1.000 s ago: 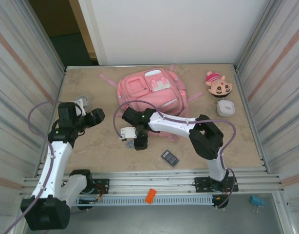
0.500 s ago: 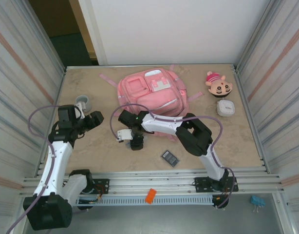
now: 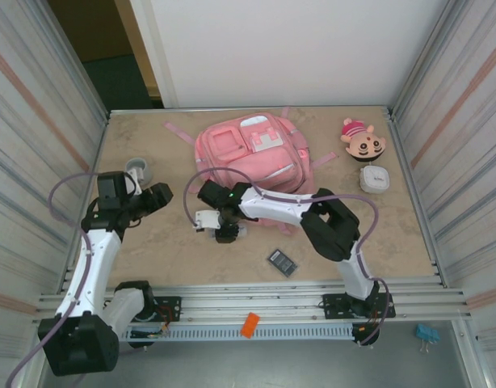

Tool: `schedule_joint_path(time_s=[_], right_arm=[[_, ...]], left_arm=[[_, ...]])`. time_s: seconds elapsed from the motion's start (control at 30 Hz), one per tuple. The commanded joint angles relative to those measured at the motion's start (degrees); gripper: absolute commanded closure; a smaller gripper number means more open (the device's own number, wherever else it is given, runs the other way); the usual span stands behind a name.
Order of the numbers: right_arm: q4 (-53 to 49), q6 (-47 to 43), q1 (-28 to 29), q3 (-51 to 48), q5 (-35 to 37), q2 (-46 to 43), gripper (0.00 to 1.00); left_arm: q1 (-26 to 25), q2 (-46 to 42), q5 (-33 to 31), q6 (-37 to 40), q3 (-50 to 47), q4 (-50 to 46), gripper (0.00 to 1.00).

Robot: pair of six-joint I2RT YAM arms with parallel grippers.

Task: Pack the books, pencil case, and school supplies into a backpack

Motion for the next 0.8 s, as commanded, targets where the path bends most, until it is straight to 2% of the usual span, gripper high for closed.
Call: schedule_joint_path(time_s=[0.0,0.13,0.23,0.33,0.5,0.63,0.77], right_arm=[[2.3,11.1,-1.5,-1.4,-0.8,-11.3,0.69],[5.9,25.0,-5.5,-7.8,-2.1,-21.1,0.69],[9.5,35.2,-10.6,-14.9,-3.8,-29.4,0.68],[12.7,46.1,-18.1,-22.0,-6.3,-37.3,0.68],[14.5,63.9,-34.6,-30.9,-12.6,-47.4,0.69],[13.2,72.4,-44.2,-35.0,-15.6,-52.1,0.7],[13.0,77.2,-51.0,-38.7,-19.1,-54.7,0.7]], left_arm=[[-1.7,3.1,2.0,2.3,3.9,5.0,0.31],[-8.5,8.9,0.0,7.9,8.5,8.0,0.3],[-15.0,14.2,-1.4,13.2,12.5,10.0,0.3],[-21.2,20.7,-2.2,19.3,17.3,10.6,0.29],[-29.3,31.4,-3.0,30.8,25.5,10.2,0.27],[-34.9,39.9,-5.4,41.5,32.7,6.4,0.26],[-39.2,48.3,-7.1,47.7,40.2,3.0,0.23]])
